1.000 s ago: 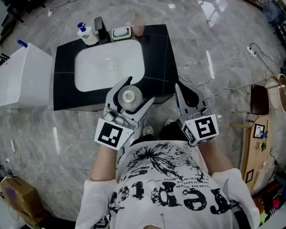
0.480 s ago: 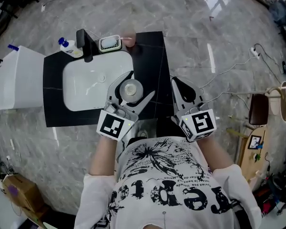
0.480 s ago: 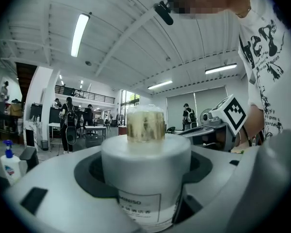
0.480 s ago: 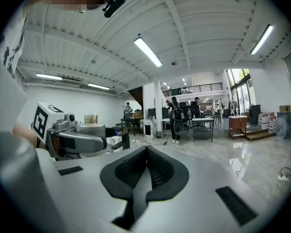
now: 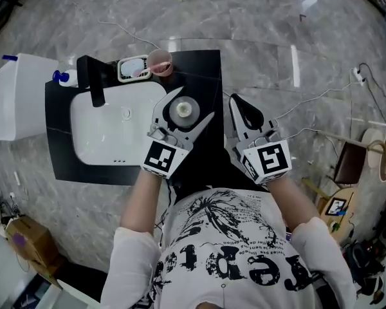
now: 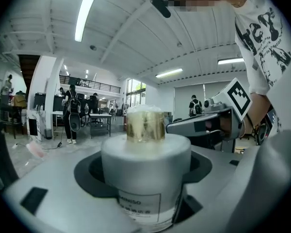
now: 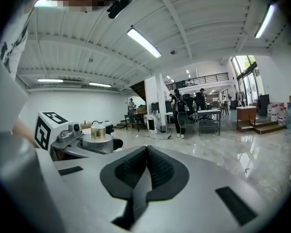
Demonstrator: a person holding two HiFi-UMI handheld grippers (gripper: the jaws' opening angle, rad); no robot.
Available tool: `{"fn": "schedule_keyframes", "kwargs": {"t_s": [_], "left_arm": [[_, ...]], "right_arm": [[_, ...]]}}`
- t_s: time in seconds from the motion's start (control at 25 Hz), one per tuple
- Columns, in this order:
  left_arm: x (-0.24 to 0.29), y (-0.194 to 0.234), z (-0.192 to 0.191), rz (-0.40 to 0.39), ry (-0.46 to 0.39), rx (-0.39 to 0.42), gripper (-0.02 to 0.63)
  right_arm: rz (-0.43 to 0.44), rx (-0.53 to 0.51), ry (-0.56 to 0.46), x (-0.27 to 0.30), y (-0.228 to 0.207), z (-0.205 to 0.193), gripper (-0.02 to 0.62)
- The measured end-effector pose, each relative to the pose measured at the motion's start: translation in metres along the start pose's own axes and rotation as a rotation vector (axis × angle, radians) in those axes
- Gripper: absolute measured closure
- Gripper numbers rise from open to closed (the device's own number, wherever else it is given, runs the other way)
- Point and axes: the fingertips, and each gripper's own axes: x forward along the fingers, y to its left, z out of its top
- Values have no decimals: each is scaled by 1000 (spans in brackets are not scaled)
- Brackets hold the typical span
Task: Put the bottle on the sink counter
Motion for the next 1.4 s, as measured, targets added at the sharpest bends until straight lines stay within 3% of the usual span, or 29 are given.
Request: {"fn": "schedule_keyframes", "kwargs": {"t_s": [0.16, 0.4, 0.52, 0.64, 0.84, 1.16, 1.4], "left_arm": [[38, 13, -36, 0, 97, -20, 256], [86, 38, -79, 32, 166, -17, 256], [101, 48, -97, 57, 207, -12, 256], [113, 60, -111, 68, 227, -14, 256], [123, 71, -128, 70, 265, -8, 256], [127, 74, -144, 53, 362, -3, 256], [128, 75, -145, 54, 379, -24, 256]], "right_arm": [[12, 16, 33, 28, -31, -23, 581], [13, 11, 63, 59, -69, -56, 581], [14, 53, 81, 69, -78, -69, 581], [48, 29, 86, 81, -76, -76, 581], [97, -15, 75, 96, -74, -77, 581], [101, -21, 89, 104, -81, -82, 581], [100, -15, 91, 106, -85, -82, 581]]}}
